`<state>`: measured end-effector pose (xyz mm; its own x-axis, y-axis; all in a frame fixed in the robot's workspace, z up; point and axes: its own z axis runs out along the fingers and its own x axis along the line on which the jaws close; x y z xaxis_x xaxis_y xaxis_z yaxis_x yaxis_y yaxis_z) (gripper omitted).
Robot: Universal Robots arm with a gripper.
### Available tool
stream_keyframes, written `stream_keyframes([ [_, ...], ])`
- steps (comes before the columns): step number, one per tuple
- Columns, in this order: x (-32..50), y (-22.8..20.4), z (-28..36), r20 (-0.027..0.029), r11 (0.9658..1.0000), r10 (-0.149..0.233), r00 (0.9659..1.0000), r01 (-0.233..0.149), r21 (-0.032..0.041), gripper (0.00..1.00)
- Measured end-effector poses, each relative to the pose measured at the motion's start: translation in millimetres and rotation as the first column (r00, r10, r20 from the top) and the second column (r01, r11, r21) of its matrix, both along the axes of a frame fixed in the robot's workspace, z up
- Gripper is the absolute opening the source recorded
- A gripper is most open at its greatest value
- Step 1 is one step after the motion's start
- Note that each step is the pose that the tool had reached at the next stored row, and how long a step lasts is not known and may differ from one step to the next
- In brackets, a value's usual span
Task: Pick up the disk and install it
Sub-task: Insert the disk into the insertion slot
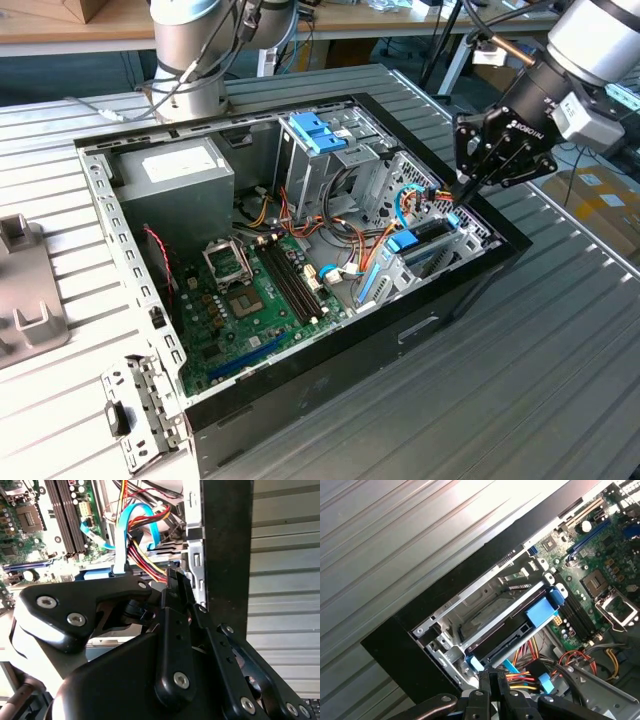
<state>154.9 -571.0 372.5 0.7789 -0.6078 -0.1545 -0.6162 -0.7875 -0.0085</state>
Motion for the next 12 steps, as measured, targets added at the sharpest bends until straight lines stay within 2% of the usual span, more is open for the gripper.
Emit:
stream_keyframes([
  [6,-10.6,-0.2,-1.0,0.0000,1.0000,-0.001,1.0000,0.001,0.0002,0.17],
  [12,-14.8,-0.1,-5.8,-0.0001,1.0000,-0.006,1.0000,0.006,-0.0001,0.17],
])
